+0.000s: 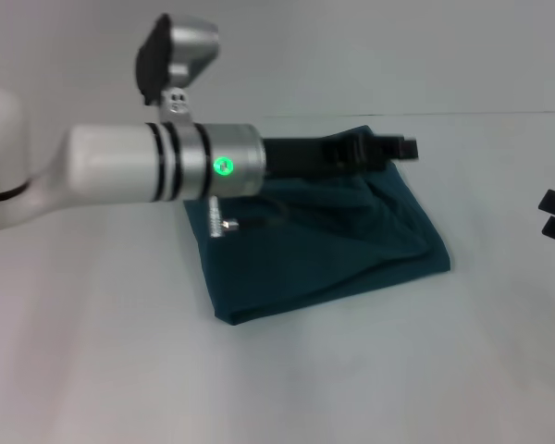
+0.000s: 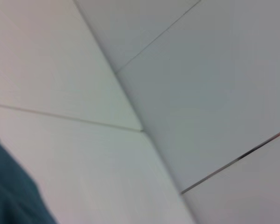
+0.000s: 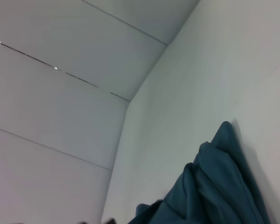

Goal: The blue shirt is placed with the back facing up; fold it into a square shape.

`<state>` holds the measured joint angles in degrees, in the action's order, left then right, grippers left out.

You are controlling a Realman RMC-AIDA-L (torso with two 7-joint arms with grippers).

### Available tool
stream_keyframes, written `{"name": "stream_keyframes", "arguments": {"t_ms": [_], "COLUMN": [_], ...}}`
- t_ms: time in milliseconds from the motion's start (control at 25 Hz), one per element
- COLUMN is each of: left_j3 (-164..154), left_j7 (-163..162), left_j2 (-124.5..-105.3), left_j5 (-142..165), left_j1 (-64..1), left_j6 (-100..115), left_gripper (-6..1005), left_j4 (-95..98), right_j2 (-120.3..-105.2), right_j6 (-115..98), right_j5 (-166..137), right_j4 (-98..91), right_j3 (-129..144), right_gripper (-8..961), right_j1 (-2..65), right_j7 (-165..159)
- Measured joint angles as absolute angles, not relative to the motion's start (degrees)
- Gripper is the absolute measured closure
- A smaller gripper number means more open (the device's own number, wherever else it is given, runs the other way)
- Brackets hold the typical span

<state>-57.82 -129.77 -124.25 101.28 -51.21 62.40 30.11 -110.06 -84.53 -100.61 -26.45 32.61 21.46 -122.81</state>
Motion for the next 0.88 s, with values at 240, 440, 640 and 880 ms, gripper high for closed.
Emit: {"name": "stream_keyframes", "arguments": {"t_ms": [240, 440, 640, 880], "left_j3": [-53.9, -48.0, -41.9, -36.8], "left_j7": [-136.8, -139.2, -139.3, -139.0], "left_j2": [-122.52, -120.50, -119.38, -119.66], "left_j5": [99.5, 100.0, 104.7, 109.0], "left_j1": [-42.5, -36.7, -33.0, -29.5], "left_j6": [68.5, 75.5, 83.1, 86.6], "left_gripper": [507, 395, 394, 395], "left_j4": [38.1, 40.4, 42.4, 44.1], "right_j2": [-109.28, -108.35, -108.30, -109.22], "right_j6": [-84.7, -84.7, -84.7, -84.3], "right_j5": [-104.7, -113.0, -120.1, -125.1], "right_j4": [-27.2, -30.7, -35.9, -40.4], "right_j3": [32.6, 32.6, 32.7, 35.3], "right_gripper": [269, 269, 269, 269], "right_j1": [22.2, 25.7, 31.1, 38.2], "right_j7": [-122.8, -122.3, -119.7, -114.8]}}
